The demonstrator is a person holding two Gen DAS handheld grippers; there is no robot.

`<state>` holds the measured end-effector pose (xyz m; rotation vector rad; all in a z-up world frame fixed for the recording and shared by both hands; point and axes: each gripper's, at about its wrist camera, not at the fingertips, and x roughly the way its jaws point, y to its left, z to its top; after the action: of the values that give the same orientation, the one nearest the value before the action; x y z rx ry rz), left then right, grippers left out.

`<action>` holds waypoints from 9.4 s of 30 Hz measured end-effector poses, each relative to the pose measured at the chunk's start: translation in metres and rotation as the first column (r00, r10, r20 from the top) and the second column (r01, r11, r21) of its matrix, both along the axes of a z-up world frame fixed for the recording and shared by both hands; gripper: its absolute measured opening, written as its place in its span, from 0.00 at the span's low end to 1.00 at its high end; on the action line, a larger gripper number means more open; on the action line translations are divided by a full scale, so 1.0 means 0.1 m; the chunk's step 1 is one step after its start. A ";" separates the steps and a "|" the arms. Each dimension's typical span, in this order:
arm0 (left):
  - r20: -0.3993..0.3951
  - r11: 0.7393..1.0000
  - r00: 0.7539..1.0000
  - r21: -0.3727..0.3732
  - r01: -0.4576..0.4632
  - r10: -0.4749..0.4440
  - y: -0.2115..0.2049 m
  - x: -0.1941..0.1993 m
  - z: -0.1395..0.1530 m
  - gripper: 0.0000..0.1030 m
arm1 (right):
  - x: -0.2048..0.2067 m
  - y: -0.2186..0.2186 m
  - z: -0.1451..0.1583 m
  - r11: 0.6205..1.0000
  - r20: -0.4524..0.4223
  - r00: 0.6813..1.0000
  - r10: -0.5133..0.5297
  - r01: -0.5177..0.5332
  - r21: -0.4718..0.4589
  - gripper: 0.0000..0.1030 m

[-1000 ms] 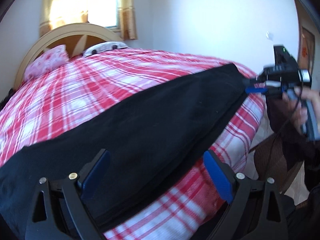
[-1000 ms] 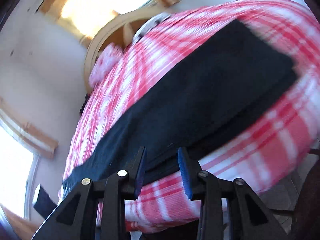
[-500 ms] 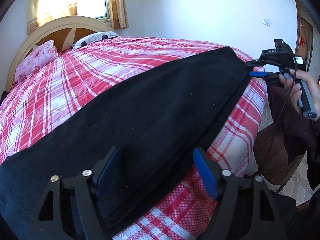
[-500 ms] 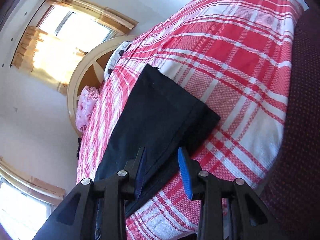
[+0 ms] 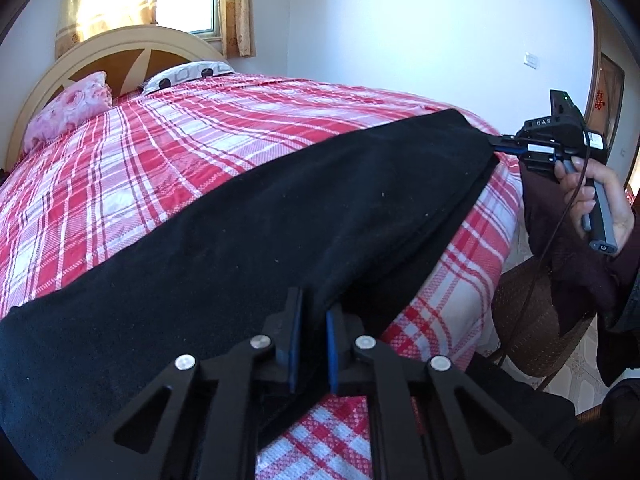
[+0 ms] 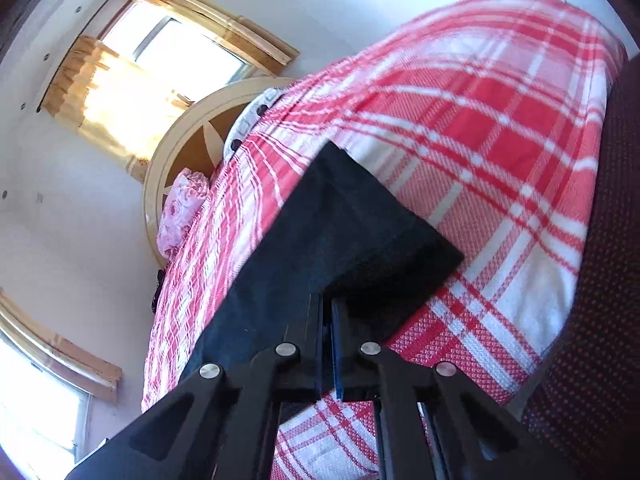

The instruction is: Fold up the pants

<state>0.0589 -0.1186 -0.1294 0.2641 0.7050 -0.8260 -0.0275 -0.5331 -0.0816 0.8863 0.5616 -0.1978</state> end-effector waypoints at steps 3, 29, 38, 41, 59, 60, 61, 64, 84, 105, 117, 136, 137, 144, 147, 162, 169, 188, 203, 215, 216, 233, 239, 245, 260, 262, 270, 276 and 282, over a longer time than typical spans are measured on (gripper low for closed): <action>0.009 1.000 1.000 -0.004 0.002 -0.002 0.03 -0.05 0.02 0.10 | -0.08 0.00 0.05 1.000 0.016 1.000 -0.001 0.002 -0.009 0.04; 0.090 1.000 0.996 -0.007 0.011 -0.010 0.13 -0.32 0.07 0.70 | -0.32 -0.11 -0.01 0.966 -0.189 0.961 -0.200 0.161 -0.204 0.07; 0.079 1.000 0.997 -0.005 -0.023 0.023 -0.04 -0.18 0.01 0.84 | -0.04 0.94 0.42 0.899 -0.033 0.980 0.198 -0.195 -0.391 0.08; 0.030 0.999 0.998 0.003 -0.048 0.048 0.01 -0.12 -0.08 0.84 | 0.10 1.34 0.26 0.864 -0.050 0.927 0.371 -0.364 -0.349 0.08; 0.078 0.904 0.904 -0.125 -0.409 0.420 1.29 0.05 0.22 0.93 | 0.50 2.31 0.26 0.690 -0.172 0.747 0.642 -0.661 -0.294 0.09; 0.077 0.882 0.882 -0.125 -0.455 0.466 1.43 0.10 0.21 0.93 | 0.58 2.40 0.28 0.678 -0.159 0.728 0.667 -0.682 -0.275 0.09; 0.071 0.865 0.865 -0.125 -0.486 0.497 1.56 0.14 0.21 0.93 | 0.67 2.49 0.32 0.666 -0.145 0.708 0.691 -0.701 -0.255 0.09; 0.047 0.803 0.804 -0.118 -0.585 0.593 1.86 0.27 0.15 0.93 | 1.06 2.87 0.40 0.616 -0.107 0.636 0.764 -0.769 -0.172 0.09; -0.017 0.784 0.785 -0.045 -0.620 0.620 2.02 0.31 -0.20 1.00 | 2.90 4.48 -0.32 0.470 -0.248 0.408 0.879 -0.828 0.306 0.09; -0.008 0.784 0.785 -0.055 -0.619 0.619 2.03 0.28 -0.21 1.00 | 3.05 5.16 -0.58 0.279 -0.116 0.256 0.960 -0.808 0.519 0.37; 0.003 0.785 0.786 -0.050 -0.617 0.618 2.03 0.27 -0.20 1.00 | 2.98 5.00 -0.10 0.448 -0.140 0.428 0.893 -0.877 0.174 0.05; 0.004 0.787 0.788 -0.046 -0.615 0.616 2.04 0.29 -0.20 1.00 | 3.10 4.85 -0.40 0.513 -0.290 0.474 0.831 -0.855 0.071 0.04; 0.004 0.788 0.788 -0.045 -0.614 0.615 2.04 0.30 -0.20 1.00 | 3.12 4.90 -0.39 0.510 -0.291 0.472 0.832 -0.857 0.069 0.05; 0.000 0.788 0.789 -0.040 -0.614 0.614 2.05 0.31 -0.20 1.00 | 2.91 4.86 -0.02 0.507 -0.293 0.499 0.816 -0.860 -0.054 0.29; 0.005 0.786 0.787 -0.033 -0.617 0.617 2.03 0.31 -0.21 1.00 | 2.60 4.79 0.21 0.476 -0.318 0.518 0.794 -0.855 -0.204 0.35; 0.012 0.777 0.777 -0.008 -0.630 0.630 1.94 0.25 -0.19 1.00 | 1.26 4.58 -0.18 0.354 -0.450 0.603 0.659 -0.776 -0.521 0.46; 0.002 0.783 0.783 0.002 -0.622 0.622 1.94 0.25 -0.19 1.00 | 1.00 4.47 -0.23 0.375 -0.416 0.649 0.637 -0.733 -0.568 0.52; -0.069 0.537 0.535 0.013 -0.843 0.842 3.64 0.43 -0.10 0.75 | 0.69 4.57 -0.13 0.414 -0.283 0.641 0.714 -0.712 -0.568 0.52; -0.049 0.596 0.595 0.003 -0.803 0.802 3.55 0.44 -0.06 0.44 | 0.56 5.23 -0.24 0.191 -0.344 0.486 0.803 -0.757 -0.625 0.22; -0.070 0.559 0.561 -0.047 -0.828 0.825 3.71 0.42 -0.06 0.12 | 0.57 5.29 -0.14 0.198 -0.352 0.486 0.800 -0.768 -0.609 0.03; -0.075 0.559 0.560 -0.042 -0.828 0.825 3.72 0.43 -0.08 0.12 | 0.53 5.35 -0.13 0.170 -0.366 0.479 0.798 -0.762 -0.625 0.03; 0.056 0.588 0.586 -0.011 -0.809 0.808 3.17 0.24 0.19 0.75 | 0.51 4.90 -0.17 0.282 -0.327 0.557 0.763 -0.743 -0.608 0.22; 0.023 0.745 0.745 0.005 -0.667 0.667 2.47 0.25 0.07 0.75 | 0.57 4.25 -0.06 0.418 -0.325 0.714 0.620 -0.651 -0.634 0.28; -0.017 0.777 0.778 0.056 -0.627 0.628 2.28 0.21 -0.12 0.80 | 0.62 3.79 -0.18 0.450 -0.413 0.749 0.517 -0.649 -0.613 0.28; -0.045 0.867 0.867 -0.023 -0.497 0.496 1.39 0.13 0.26 0.91 | 0.57 2.86 0.13 0.553 -0.348 0.823 0.448 -0.562 -0.615 0.40; -0.088 0.892 0.890 -0.033 -0.451 0.447 1.16 0.18 0.23 0.91 | 0.57 2.55 0.13 0.590 -0.351 0.856 0.379 -0.516 -0.621 0.40; -0.107 0.915 0.909 0.076 -0.396 0.402 0.55 0.35 -0.05 0.95 | 0.54 1.89 -0.03 0.673 -0.354 0.897 0.263 -0.434 -0.599 0.41; -0.055 0.899 0.905 0.159 -0.409 0.421 0.37 0.31 -0.09 1.00 | 0.46 1.88 -0.06 0.645 -0.357 0.893 0.273 -0.445 -0.621 0.44; -0.083 0.923 0.926 0.146 -0.355 0.369 0.18 0.26 0.07 1.00 | 0.44 1.83 -0.09 0.644 -0.351 0.888 0.296 -0.457 -0.613 0.48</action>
<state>0.0852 -0.1011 -0.1227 0.1959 0.8804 -0.4431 0.0162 -0.3499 -0.0906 -0.0032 0.8000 -0.1015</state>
